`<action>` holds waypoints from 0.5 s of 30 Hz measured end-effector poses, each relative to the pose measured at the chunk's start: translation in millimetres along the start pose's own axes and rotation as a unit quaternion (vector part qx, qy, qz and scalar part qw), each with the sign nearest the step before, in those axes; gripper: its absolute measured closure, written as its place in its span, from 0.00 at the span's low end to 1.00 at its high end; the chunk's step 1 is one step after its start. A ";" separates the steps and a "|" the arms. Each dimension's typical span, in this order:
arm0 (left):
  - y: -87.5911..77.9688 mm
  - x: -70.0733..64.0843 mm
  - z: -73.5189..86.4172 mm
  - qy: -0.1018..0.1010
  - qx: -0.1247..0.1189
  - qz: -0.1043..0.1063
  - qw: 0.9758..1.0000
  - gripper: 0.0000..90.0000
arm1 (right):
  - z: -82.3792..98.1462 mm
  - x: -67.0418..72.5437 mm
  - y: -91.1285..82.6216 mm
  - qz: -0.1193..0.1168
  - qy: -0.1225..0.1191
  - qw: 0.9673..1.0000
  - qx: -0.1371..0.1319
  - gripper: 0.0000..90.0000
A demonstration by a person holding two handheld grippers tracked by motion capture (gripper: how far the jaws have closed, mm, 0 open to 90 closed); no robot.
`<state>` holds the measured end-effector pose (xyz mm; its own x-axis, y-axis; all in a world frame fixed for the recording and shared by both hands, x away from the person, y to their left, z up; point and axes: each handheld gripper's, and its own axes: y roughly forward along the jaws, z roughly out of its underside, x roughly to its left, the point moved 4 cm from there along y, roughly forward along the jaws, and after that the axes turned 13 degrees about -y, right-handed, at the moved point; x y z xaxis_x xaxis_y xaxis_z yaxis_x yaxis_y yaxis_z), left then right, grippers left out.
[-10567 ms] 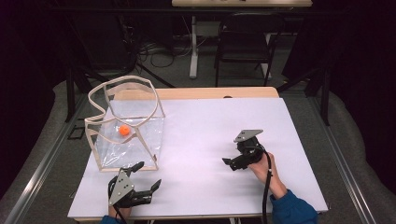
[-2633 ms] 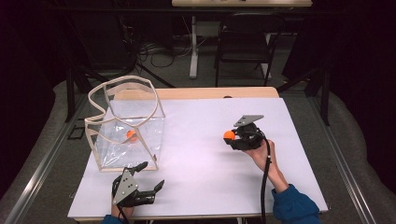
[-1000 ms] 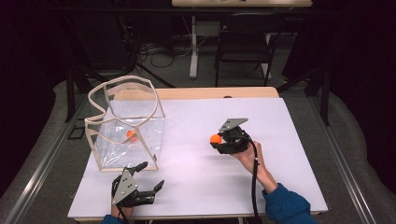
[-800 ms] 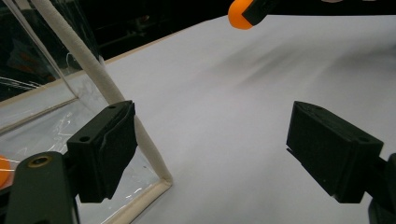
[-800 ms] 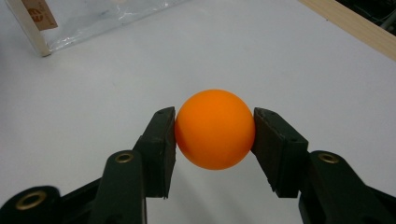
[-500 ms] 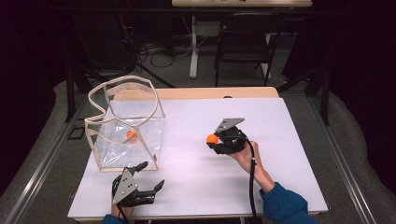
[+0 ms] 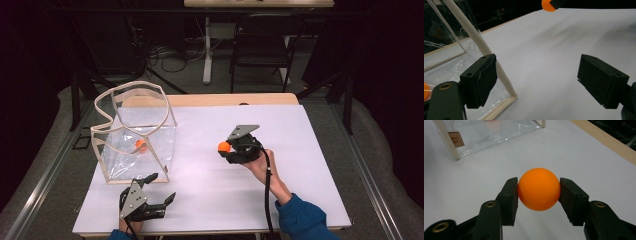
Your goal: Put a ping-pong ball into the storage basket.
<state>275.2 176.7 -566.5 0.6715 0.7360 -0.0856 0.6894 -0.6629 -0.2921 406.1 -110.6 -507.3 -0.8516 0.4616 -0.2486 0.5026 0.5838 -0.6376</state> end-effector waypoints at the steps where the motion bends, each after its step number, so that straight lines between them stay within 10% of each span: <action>1: -0.1 0.1 0.0 0.000 0.000 0.000 1.000 0.18 | -0.8 -0.1 0.3 0.000 -0.001 1.000 -0.001 0.56; 15: 0.2 0.0 -0.8 0.002 -0.001 0.000 1.000 0.18 | -12.0 0.8 2.1 -0.006 -0.006 1.000 -0.005 0.56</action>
<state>275.6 176.4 -565.9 0.6729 0.7351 -0.0825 0.6895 -0.6637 -0.2901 408.3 -101.0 -500.1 -0.8597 0.4457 -0.2495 0.4929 0.5960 -0.6339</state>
